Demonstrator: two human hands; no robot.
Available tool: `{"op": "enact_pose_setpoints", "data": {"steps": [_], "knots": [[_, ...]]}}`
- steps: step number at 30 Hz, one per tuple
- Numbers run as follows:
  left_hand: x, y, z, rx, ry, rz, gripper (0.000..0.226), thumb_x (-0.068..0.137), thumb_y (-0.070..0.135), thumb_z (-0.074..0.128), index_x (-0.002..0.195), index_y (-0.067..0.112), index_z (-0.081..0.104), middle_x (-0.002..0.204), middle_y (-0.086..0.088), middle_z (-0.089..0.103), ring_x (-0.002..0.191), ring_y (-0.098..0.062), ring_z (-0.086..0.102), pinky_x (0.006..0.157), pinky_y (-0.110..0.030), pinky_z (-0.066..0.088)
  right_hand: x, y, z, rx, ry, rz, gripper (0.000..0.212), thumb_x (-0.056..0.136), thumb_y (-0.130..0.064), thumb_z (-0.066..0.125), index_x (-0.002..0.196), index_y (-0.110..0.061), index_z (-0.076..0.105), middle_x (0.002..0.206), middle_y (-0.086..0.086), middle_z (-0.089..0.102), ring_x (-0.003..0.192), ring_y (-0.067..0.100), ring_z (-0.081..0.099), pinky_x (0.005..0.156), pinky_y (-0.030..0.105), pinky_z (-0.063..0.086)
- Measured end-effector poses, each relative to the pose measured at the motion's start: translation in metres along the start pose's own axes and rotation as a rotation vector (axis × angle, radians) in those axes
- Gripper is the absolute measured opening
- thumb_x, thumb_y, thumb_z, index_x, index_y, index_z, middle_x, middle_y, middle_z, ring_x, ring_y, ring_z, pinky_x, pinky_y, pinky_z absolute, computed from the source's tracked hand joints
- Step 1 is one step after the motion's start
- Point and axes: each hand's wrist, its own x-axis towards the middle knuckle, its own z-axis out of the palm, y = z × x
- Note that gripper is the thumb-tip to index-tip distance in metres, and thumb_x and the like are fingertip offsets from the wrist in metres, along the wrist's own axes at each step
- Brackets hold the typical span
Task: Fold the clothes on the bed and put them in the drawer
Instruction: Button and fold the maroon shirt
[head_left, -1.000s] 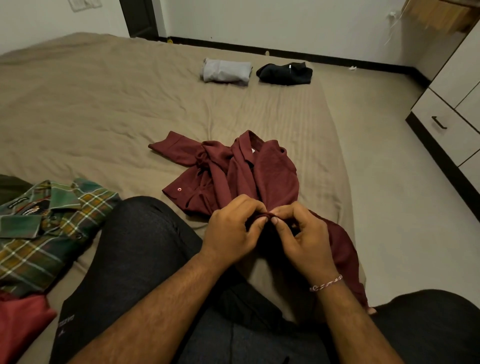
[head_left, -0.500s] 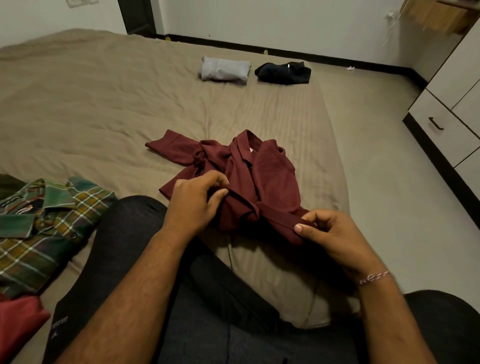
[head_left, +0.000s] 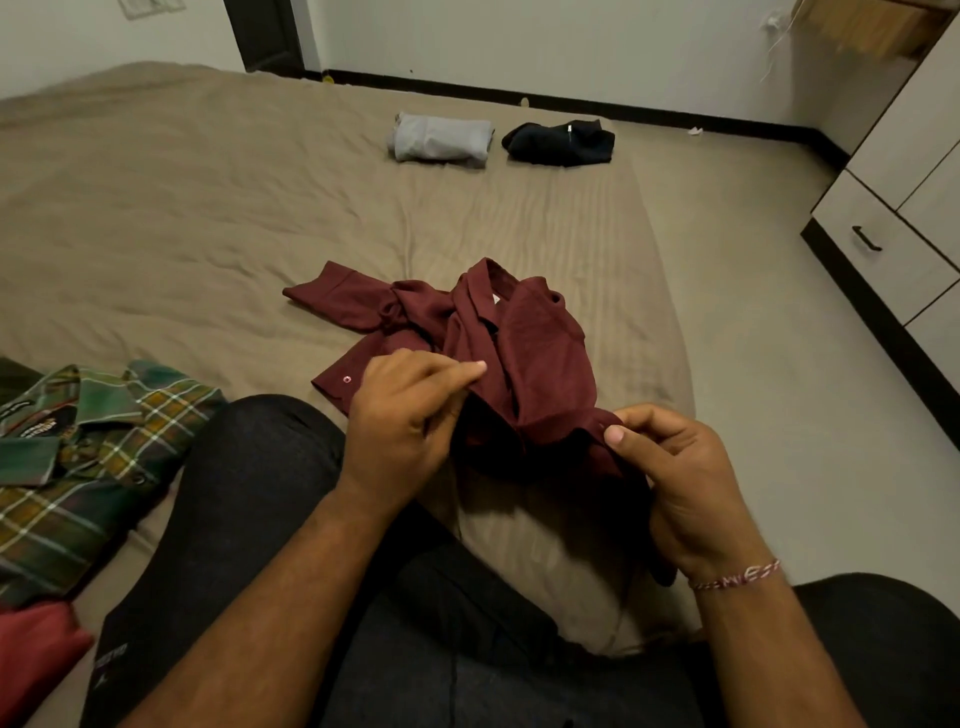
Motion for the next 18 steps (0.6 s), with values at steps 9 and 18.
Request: {"op": "enact_pose_setpoints", "data": {"steps": [9, 18], "knots": [[-0.008, 0.032, 0.009, -0.118, -0.03, 0.126, 0.015, 0.096, 0.006, 0.071, 0.108, 0.004, 0.08, 0.099, -0.002, 0.077, 0.085, -0.02, 0.069, 0.076, -0.044, 0.049, -0.01, 0.008, 0.027, -0.096, 0.046, -0.166, 0.018, 0.075, -0.017, 0.078, 0.089, -0.006, 0.076, 0.085, 0.006, 0.076, 0.081, 0.019, 0.071, 0.078, 0.028, 0.061], [-0.007, 0.041, 0.007, -0.16, -0.042, 0.128, 0.007, 0.095, 0.009, 0.075, 0.096, 0.005, 0.08, 0.095, 0.0, 0.077, 0.081, -0.018, 0.069, 0.073, -0.041, 0.049, -0.012, 0.019, 0.036, -0.315, 0.137, -0.248, 0.014, 0.08, -0.014, 0.083, 0.092, -0.01, 0.077, 0.089, 0.004, 0.077, 0.088, 0.025, 0.073, 0.086, 0.045, 0.062]]}}
